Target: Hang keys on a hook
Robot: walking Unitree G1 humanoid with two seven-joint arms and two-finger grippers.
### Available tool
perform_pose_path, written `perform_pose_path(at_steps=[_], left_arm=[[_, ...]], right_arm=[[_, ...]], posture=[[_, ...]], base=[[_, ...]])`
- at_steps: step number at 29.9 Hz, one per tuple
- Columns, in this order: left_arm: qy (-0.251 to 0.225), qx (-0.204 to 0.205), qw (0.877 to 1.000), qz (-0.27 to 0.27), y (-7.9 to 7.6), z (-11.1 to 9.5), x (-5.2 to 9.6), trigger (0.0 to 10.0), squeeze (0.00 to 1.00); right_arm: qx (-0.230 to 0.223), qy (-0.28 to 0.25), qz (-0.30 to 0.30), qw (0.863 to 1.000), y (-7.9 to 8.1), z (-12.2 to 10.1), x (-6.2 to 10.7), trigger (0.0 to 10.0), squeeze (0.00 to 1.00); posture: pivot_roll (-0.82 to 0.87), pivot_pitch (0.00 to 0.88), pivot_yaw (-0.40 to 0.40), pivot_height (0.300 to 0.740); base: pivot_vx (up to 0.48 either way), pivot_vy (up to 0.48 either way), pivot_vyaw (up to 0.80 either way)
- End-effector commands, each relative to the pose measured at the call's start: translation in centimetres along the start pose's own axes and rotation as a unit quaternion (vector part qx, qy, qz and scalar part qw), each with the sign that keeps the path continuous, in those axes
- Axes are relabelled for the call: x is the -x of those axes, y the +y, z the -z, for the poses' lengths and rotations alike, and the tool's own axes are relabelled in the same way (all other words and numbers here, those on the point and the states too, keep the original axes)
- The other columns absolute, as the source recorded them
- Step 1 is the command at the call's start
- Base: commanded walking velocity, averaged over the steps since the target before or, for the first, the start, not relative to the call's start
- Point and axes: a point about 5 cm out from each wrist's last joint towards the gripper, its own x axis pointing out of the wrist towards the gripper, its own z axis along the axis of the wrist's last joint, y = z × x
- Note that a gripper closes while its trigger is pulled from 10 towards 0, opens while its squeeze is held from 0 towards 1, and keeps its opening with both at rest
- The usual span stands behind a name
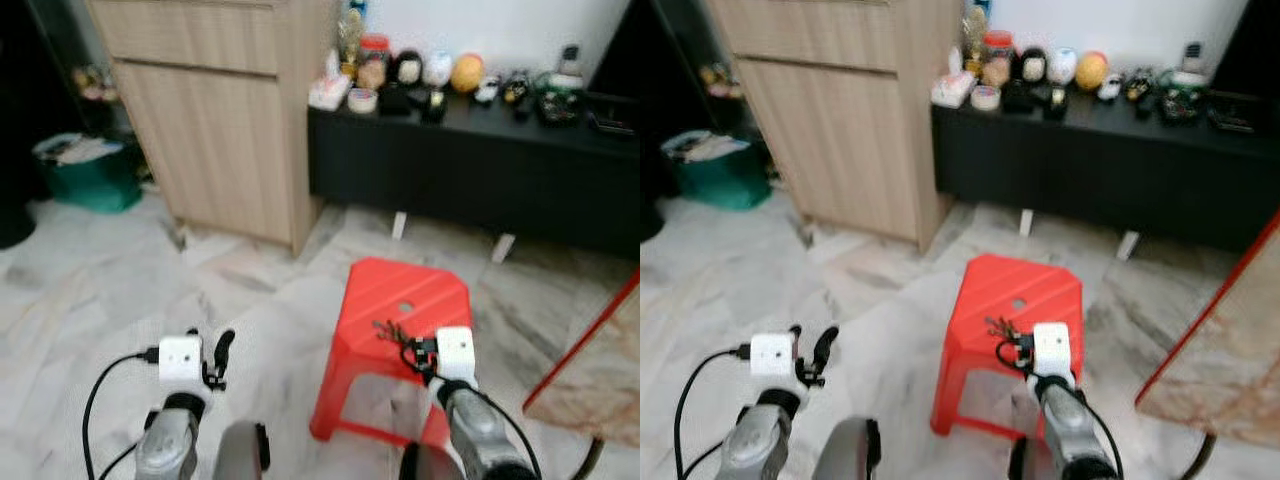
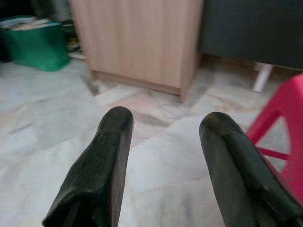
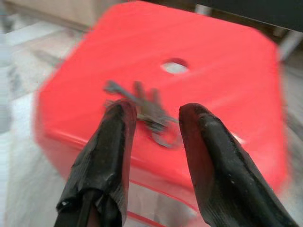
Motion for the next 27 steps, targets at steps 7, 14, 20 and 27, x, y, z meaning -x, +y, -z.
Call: perform_pose_path(at_steps=[7, 14, 20, 27], left_arm=[[0.003, 0.008, 1.0, 0.003, -0.1, 0.02, 0.03, 10.0, 0.0], [0.002, 0.009, 1.0, 0.006, -0.16, 0.02, 0.04, 10.0, 0.0], [0.002, 0.008, 1.0, 0.009, -0.21, 0.07, 0.03, 10.0, 0.0], [0.003, 0.009, 1.0, 0.009, -0.16, 0.16, 0.02, 10.0, 0.0]], right_arm=[[-0.01, -0.004, 0.004, 1.0, 0.09, -0.21, -0.09, 10.0, 0.0], [-0.011, -0.004, 0.011, 1.0, -0.12, -0.16, -0.04, 10.0, 0.0], [-0.005, -0.008, 0.004, 1.0, 0.07, -0.22, -0.04, 10.0, 0.0], [-0.011, -0.008, 0.007, 1.0, 0.07, -0.19, -0.02, 10.0, 0.0]], posture=[[0.03, 0.023, -0.027, 0.591], [0.03, 0.022, -0.027, 0.591], [0.03, 0.023, -0.026, 0.591], [0.03, 0.024, -0.026, 0.591]], base=[[0.0, 0.0, 0.06], [0.0, 0.0, 0.0], [0.206, 0.0, 0.24], [0.249, 0.0, 0.23]])
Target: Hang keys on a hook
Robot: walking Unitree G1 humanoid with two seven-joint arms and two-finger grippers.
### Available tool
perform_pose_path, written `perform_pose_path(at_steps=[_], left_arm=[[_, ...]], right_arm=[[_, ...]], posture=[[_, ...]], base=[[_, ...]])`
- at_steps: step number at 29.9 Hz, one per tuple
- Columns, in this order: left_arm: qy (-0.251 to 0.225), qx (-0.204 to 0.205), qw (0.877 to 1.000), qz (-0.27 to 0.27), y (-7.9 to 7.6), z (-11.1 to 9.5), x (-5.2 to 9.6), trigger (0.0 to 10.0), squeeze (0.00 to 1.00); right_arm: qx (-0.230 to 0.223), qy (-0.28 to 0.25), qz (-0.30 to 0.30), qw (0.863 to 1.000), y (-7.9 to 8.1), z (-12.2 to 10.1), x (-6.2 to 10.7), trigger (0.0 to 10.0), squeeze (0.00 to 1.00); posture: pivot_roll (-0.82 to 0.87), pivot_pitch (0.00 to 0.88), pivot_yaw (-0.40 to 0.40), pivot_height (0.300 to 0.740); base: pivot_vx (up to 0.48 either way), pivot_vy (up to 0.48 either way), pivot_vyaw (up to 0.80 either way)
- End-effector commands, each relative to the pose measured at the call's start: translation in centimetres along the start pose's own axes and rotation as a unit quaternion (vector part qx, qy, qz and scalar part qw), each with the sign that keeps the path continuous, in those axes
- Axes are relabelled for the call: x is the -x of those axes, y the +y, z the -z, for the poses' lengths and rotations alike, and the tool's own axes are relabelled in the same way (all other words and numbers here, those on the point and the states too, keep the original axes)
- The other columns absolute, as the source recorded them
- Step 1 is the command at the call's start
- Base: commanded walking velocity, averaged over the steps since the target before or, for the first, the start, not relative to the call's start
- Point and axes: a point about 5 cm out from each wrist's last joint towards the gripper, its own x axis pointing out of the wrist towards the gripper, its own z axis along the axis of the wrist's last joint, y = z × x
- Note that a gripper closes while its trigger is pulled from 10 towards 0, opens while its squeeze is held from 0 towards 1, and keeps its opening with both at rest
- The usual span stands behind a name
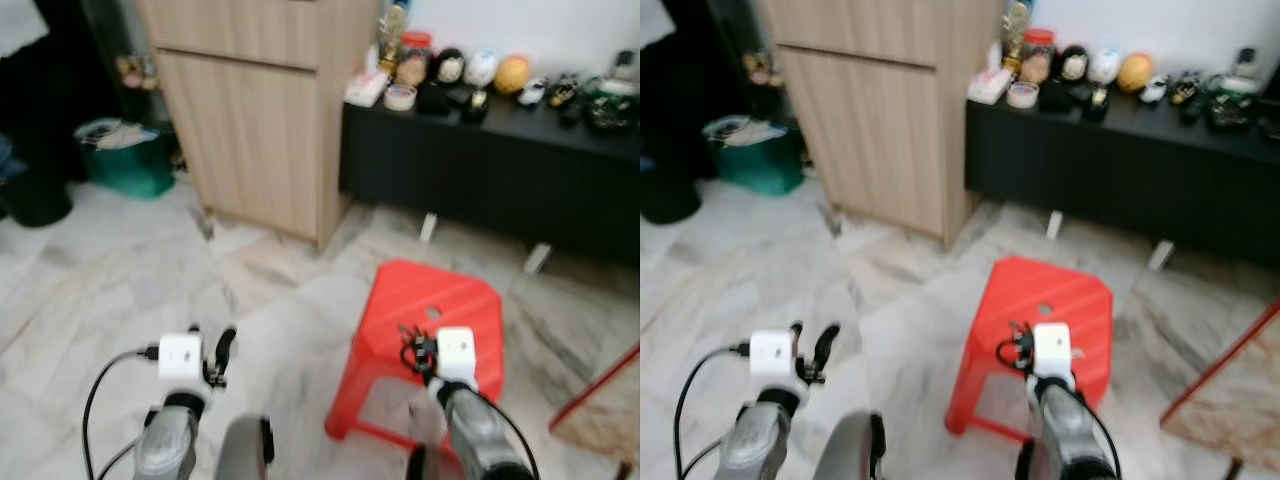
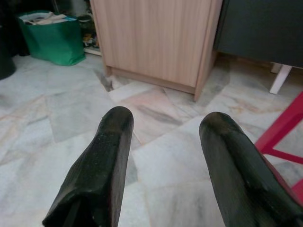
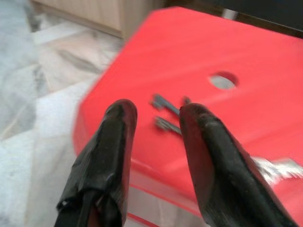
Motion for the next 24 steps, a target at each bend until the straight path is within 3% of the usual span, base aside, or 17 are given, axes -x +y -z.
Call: perform_pose_path(at_steps=[1, 16, 24], left_arm=[[-0.002, 0.006, 1.0, 0.004, -0.2, -0.1, -0.2, 10.0, 0.0], [-0.001, 0.006, 1.0, 0.011, -0.2, 0.2, -0.2, 10.0, 0.0], [0.002, 0.004, 1.0, 0.008, -0.1, 0.4, -0.2, 10.0, 0.0]], right_arm=[[-0.005, -0.007, 0.01, 1.0, -0.5, -0.3, 0.0, 10.0, 0.0], [-0.005, -0.009, 0.043, 0.999, -1.2, -0.3, 0.1, 10.0, 0.0], [0.006, 0.006, 0.063, 0.998, -1.8, 0.3, 0.3, 10.0, 0.0]], posture=[[0.03, 0.024, -0.026, 0.591], [0.03, 0.023, -0.026, 0.591], [0.03, 0.022, -0.026, 0.591]], base=[[0.255, 0.0, 0.0], [0.259, 0.0, 0.0], [0.0, 0.0, 0.0]])
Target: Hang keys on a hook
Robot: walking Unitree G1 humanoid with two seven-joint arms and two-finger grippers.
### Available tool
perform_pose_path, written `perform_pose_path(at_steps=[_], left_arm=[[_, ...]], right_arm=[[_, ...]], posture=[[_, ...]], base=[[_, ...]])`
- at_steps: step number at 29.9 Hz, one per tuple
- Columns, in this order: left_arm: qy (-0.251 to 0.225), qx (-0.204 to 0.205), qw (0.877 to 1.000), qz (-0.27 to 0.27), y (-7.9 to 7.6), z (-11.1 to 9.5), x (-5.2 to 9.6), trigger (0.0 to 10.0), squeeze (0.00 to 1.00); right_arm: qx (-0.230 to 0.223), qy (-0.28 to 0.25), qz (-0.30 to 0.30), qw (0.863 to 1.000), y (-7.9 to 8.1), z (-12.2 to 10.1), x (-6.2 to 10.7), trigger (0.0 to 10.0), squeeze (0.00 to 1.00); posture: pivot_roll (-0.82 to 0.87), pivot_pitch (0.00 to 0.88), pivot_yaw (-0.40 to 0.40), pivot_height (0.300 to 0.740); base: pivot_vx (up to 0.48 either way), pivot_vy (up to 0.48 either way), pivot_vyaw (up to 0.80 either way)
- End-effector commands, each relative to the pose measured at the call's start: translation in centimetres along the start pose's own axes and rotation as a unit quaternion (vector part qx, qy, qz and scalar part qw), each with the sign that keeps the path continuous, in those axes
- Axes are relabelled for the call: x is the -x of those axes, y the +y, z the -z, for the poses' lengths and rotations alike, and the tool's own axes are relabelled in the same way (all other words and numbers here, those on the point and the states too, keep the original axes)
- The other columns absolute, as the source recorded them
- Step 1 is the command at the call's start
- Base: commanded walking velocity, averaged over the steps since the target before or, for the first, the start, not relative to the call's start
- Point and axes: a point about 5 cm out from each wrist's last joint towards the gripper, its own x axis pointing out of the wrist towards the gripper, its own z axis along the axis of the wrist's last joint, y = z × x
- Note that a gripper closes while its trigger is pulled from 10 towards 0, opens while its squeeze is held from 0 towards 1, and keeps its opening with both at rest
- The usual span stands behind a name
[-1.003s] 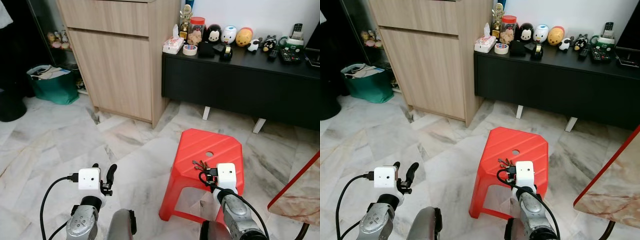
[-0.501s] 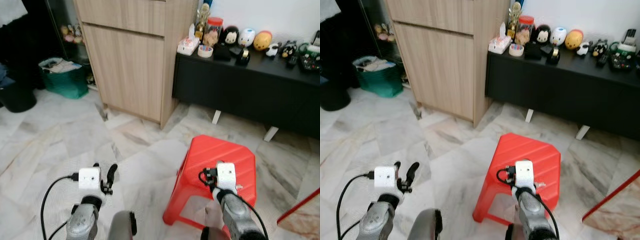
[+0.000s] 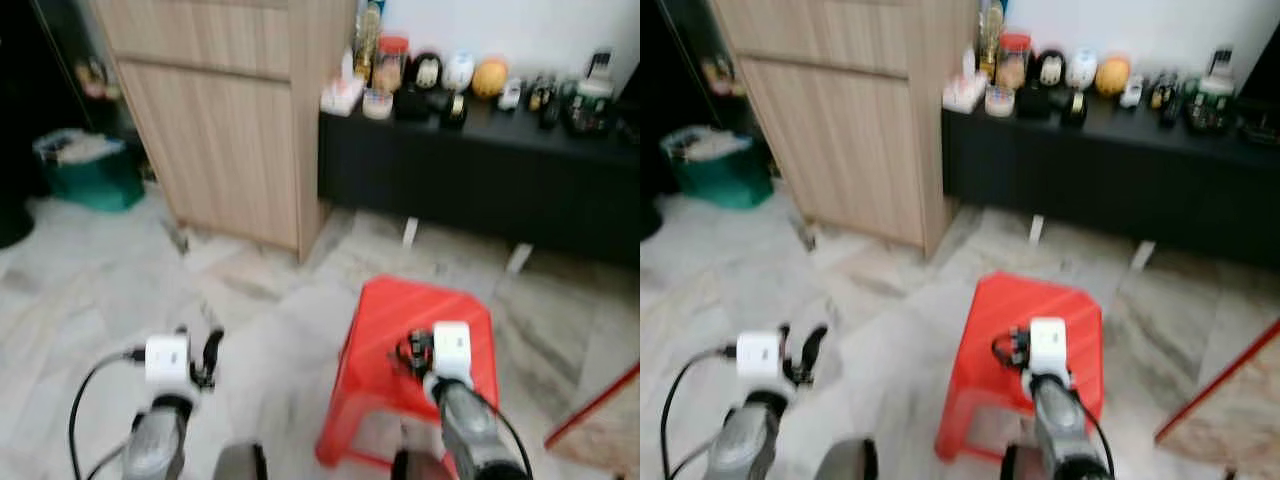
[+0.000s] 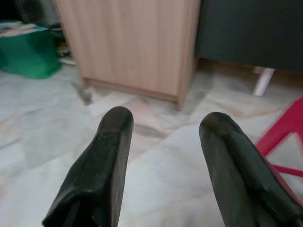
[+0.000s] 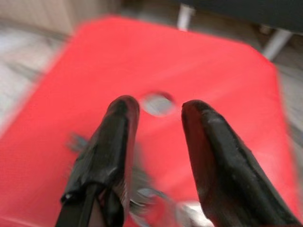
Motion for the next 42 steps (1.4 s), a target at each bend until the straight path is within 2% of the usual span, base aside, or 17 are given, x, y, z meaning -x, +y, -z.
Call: perform_pose_path(at_steps=[1, 11, 18, 23, 28, 31, 42], left_arm=[[0.012, -0.007, 1.0, -0.002, 0.4, 0.6, 0.4, 10.0, 0.0], [0.017, -0.01, 1.0, -0.004, 0.6, 0.9, 0.5, 10.0, 0.0], [0.02, -0.011, 1.0, -0.005, 0.6, 1.1, 0.5, 10.0, 0.0], [0.02, -0.012, 1.0, -0.006, 0.7, 1.2, 0.5, 10.0, 0.0], [0.022, -0.012, 1.0, -0.005, 0.7, 1.3, 0.6, 10.0, 0.0], [0.025, -0.014, 1.0, -0.004, 0.5, 1.5, 0.5, 10.0, 0.0], [0.032, -0.021, 0.999, -0.001, 0.7, 2.1, 0.7, 10.0, 0.0]], right_arm=[[0.0, 0.008, 0.005, 1.0, 0.1, 0.2, 0.0, 10.0, 0.0], [-0.011, 0.01, 0.004, 1.0, 0.1, 0.3, 0.1, 10.0, 0.0], [0.017, 0.045, 0.02, 0.999, 0.1, 1.4, 0.5, 10.0, 0.0], [0.007, 0.02, 0.005, 1.0, 0.5, 1.5, 1.1, 10.0, 0.0], [0.013, 0.02, 0.002, 1.0, 0.4, 1.8, 1.5, 10.0, 0.0], [0.035, 0.053, 0.012, 0.998, 0.2, 2.8, 1.8, 10.0, 0.0], [0.019, 0.057, 0.024, 0.998, -0.2, 2.3, 1.5, 10.0, 0.0]], posture=[[0.03, 0.022, -0.026, 0.591], [0.03, 0.023, -0.026, 0.591], [0.03, 0.022, -0.03, 0.591], [0.03, 0.02, -0.031, 0.591], [0.03, 0.02, -0.03, 0.591], [0.03, 0.02, -0.03, 0.591], [0.03, 0.017, -0.032, 0.591]], base=[[0.0, 0.0, 0.0], [0.0, 0.0, 0.0], [0.0, 0.0, 0.0], [0.0, 0.0, 0.0], [0.0, 0.0, 0.0], [0.0, 0.0, 0.0], [0.0, 0.0, 0.0]])
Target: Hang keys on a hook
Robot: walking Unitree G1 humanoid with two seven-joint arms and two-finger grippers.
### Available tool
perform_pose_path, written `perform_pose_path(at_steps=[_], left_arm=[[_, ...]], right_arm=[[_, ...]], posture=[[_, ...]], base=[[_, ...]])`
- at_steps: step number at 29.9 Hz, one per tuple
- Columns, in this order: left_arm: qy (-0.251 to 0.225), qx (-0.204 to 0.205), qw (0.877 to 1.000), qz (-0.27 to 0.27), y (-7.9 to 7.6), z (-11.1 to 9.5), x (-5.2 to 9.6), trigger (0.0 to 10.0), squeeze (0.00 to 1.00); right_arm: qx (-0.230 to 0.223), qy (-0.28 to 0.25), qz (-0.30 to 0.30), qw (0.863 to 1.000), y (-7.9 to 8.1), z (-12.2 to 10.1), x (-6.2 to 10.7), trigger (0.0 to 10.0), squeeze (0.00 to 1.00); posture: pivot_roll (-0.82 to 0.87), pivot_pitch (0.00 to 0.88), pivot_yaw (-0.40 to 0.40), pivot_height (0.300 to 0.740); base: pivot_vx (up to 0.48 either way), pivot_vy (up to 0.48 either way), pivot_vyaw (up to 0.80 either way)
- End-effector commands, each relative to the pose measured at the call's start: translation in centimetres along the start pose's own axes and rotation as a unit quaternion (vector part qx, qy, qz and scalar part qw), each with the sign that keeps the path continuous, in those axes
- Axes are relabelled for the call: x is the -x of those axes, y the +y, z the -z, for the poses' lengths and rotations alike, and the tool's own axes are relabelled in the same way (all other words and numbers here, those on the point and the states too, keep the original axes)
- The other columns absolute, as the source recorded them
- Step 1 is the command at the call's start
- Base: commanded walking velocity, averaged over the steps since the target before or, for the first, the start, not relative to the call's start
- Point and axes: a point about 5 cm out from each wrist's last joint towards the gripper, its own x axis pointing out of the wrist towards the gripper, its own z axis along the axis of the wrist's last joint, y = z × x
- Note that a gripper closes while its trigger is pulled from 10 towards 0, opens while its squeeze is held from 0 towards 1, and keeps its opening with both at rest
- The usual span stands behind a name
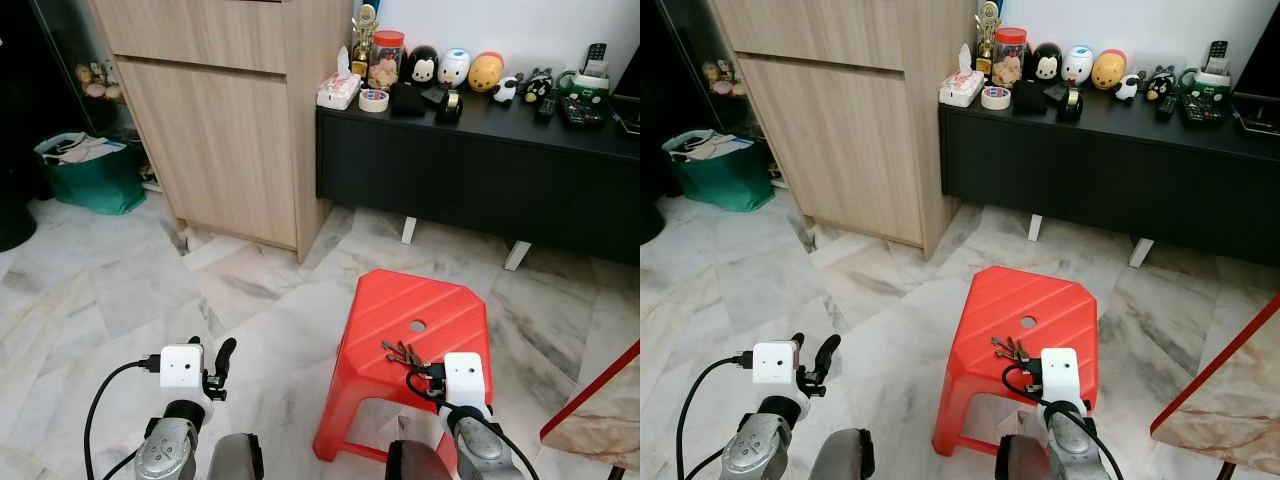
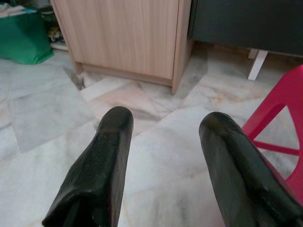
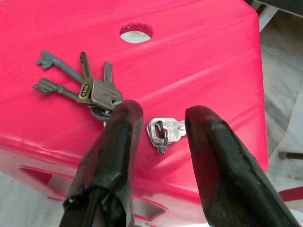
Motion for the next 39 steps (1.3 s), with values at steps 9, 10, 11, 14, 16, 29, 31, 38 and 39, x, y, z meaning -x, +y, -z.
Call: perform_pose_path(at_steps=[9, 10, 11, 14, 16, 29, 31, 38, 39], left_arm=[[0.002, -0.012, 1.0, 0.004, 0.2, 0.2, -0.1, 10.0, 0.0], [0.002, -0.012, 1.0, 0.004, 0.2, 0.2, -0.1, 10.0, 0.0], [0.002, -0.012, 1.0, 0.004, 0.2, 0.2, -0.1, 10.0, 0.0], [0.001, -0.012, 1.0, 0.004, 0.2, 0.3, -0.2, 10.0, 0.0], [0.001, -0.011, 1.0, 0.004, 0.2, 0.3, -0.2, 10.0, 0.0], [0.012, -0.012, 1.0, 0.001, 0.6, 1.1, -0.1, 10.0, 0.0], [0.014, -0.012, 1.0, 0.001, 0.6, 1.2, -0.1, 10.0, 0.0], [0.013, -0.013, 1.0, 0.001, 0.5, 1.3, -0.2, 10.0, 0.0], [0.013, -0.013, 1.0, 0.001, 0.5, 1.3, -0.2, 10.0, 0.0]], right_arm=[[-0.006, 0.029, 0.012, 0.999, -0.5, 0.6, 0.0, 10.0, 0.0], [-0.012, 0.031, 0.013, 0.999, -0.5, 0.6, 0.0, 10.0, 0.0], [-0.012, 0.031, 0.013, 0.999, -0.5, 0.6, 0.0, 10.0, 0.0], [-0.015, 0.034, 0.012, 0.999, -0.5, 0.5, -0.1, 10.0, 0.0], [-0.016, 0.035, 0.013, 0.999, -0.5, 0.5, -0.1, 10.0, 0.0], [-0.039, 0.047, 0.013, 0.998, -0.4, 0.8, -0.1, 7.2, 0.0], [-0.039, 0.047, 0.013, 0.998, -0.4, 0.7, -0.2, 7.3, 0.0], [-0.044, 0.047, 0.005, 0.998, -0.1, 0.4, -0.4, 10.0, 0.0], [-0.044, 0.047, 0.003, 0.998, 0.0, 0.4, -0.4, 10.0, 0.0]], posture=[[0.03, 0.012, -0.03, 0.591], [0.03, 0.011, -0.03, 0.591], [0.03, 0.011, -0.03, 0.591], [0.03, 0.01, -0.031, 0.591], [0.03, 0.01, -0.032, 0.591], [0.03, 0.015, -0.031, 0.591], [0.03, 0.015, -0.031, 0.591], [0.03, 0.015, -0.03, 0.591], [0.03, 0.015, -0.031, 0.591]], base=[[0.0, 0.0, 0.0], [0.0, 0.0, 0.0], [0.0, 0.0, 0.0], [0.0, 0.0, 0.0], [0.0, 0.0, 0.0], [0.0, 0.0, 0.0], [0.0, 0.0, 0.0], [0.0, 0.0, 0.0], [0.0, 0.0, 0.0]])
